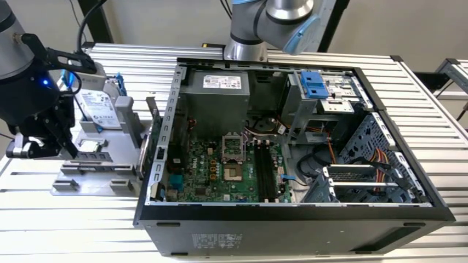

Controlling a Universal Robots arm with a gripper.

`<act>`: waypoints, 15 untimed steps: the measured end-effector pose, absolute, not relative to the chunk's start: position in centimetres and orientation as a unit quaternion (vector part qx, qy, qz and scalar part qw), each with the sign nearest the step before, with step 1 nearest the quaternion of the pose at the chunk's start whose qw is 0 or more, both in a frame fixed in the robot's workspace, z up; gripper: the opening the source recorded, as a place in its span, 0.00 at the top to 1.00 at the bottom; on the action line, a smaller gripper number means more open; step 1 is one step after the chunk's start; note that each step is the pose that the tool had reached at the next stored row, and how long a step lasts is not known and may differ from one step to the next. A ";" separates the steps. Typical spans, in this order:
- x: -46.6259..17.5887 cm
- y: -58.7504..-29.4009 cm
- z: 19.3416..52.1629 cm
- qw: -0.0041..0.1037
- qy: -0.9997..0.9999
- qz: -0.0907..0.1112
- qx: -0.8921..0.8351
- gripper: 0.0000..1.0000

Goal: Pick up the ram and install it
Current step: 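Pick up the ram and move it above insertion slot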

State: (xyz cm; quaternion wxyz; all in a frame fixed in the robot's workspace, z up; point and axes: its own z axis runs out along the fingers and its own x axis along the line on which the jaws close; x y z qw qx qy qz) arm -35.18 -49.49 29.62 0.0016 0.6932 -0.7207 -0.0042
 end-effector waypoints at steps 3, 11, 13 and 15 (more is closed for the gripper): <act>-35.2 -49.5 29.7 0.002 -0.721 -0.004 0.693 1.00; -35.2 -49.5 30.1 0.002 -0.721 -0.004 0.693 1.00; -35.2 -49.5 30.2 0.002 -0.721 -0.004 0.693 1.00; -35.2 -49.5 30.2 0.002 -0.721 -0.004 0.693 1.00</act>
